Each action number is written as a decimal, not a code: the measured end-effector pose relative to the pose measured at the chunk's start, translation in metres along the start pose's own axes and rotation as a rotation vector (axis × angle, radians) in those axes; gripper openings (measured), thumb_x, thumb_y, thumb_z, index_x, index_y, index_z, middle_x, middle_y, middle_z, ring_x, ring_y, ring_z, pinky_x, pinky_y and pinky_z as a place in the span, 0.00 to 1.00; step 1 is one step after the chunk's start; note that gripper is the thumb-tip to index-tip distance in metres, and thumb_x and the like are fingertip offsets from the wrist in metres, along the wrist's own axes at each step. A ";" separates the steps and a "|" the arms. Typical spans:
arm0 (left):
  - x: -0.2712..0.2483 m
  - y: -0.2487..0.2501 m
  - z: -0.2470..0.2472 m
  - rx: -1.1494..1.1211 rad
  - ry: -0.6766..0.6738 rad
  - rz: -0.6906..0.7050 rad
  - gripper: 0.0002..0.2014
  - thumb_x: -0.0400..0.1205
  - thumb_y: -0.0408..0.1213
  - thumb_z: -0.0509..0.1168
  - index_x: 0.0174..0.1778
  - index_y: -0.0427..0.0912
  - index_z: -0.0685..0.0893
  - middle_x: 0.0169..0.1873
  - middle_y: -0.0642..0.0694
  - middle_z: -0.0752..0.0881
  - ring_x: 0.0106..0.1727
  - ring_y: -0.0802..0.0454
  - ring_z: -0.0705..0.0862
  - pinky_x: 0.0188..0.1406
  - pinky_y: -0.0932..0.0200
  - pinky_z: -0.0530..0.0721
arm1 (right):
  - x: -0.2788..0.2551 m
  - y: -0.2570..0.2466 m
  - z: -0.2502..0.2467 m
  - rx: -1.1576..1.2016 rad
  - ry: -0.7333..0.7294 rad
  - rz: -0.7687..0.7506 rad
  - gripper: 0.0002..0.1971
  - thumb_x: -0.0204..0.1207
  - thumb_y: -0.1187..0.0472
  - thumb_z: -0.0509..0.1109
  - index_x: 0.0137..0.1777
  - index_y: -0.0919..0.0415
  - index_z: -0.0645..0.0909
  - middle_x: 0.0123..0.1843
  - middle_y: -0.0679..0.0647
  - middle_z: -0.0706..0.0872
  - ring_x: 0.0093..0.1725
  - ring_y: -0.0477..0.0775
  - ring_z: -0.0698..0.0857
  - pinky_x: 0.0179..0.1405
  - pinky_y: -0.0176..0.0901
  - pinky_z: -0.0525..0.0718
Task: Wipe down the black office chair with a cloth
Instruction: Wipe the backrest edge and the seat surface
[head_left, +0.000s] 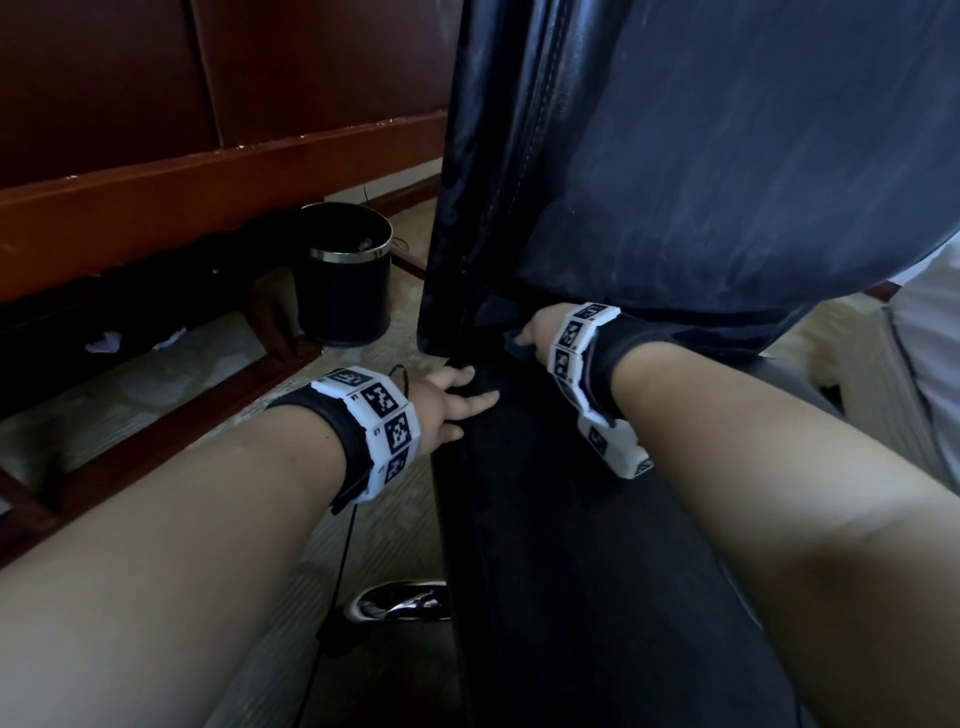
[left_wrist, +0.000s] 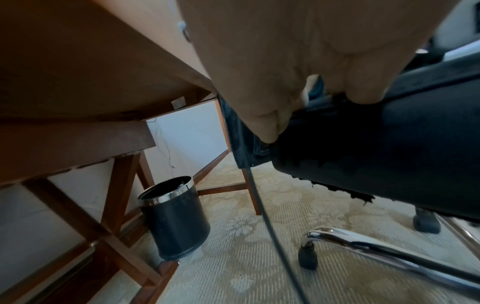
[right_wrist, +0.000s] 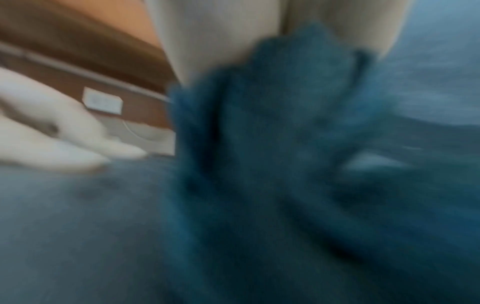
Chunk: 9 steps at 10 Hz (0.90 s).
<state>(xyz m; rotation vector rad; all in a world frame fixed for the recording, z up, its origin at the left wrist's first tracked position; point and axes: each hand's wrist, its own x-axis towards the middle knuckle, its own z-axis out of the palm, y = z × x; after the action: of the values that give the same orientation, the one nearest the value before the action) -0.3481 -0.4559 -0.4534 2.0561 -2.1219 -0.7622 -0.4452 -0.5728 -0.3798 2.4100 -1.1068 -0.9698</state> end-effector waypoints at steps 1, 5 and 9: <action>-0.001 0.007 -0.009 0.033 -0.035 -0.043 0.29 0.87 0.38 0.53 0.81 0.56 0.48 0.82 0.48 0.43 0.82 0.51 0.44 0.75 0.65 0.50 | 0.000 0.001 0.001 -0.019 -0.008 -0.017 0.26 0.83 0.58 0.59 0.80 0.54 0.59 0.76 0.59 0.68 0.72 0.61 0.71 0.62 0.51 0.73; 0.017 0.040 -0.001 0.079 0.057 -0.163 0.30 0.85 0.53 0.53 0.81 0.56 0.49 0.81 0.47 0.47 0.80 0.41 0.45 0.80 0.51 0.47 | 0.001 0.015 0.004 0.170 0.034 -0.041 0.21 0.83 0.58 0.57 0.76 0.54 0.67 0.72 0.56 0.74 0.69 0.59 0.74 0.67 0.49 0.74; 0.022 0.035 0.005 0.155 0.037 -0.167 0.29 0.86 0.52 0.48 0.82 0.55 0.44 0.82 0.48 0.43 0.82 0.43 0.39 0.79 0.52 0.43 | 0.000 0.003 -0.013 -0.106 -0.089 -0.041 0.32 0.78 0.55 0.67 0.80 0.47 0.58 0.78 0.55 0.66 0.73 0.59 0.70 0.66 0.57 0.75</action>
<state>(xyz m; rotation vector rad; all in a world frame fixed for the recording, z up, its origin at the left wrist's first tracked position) -0.3844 -0.4766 -0.4496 2.3308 -2.0700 -0.5887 -0.4383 -0.5746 -0.3685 2.3335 -1.0117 -1.1300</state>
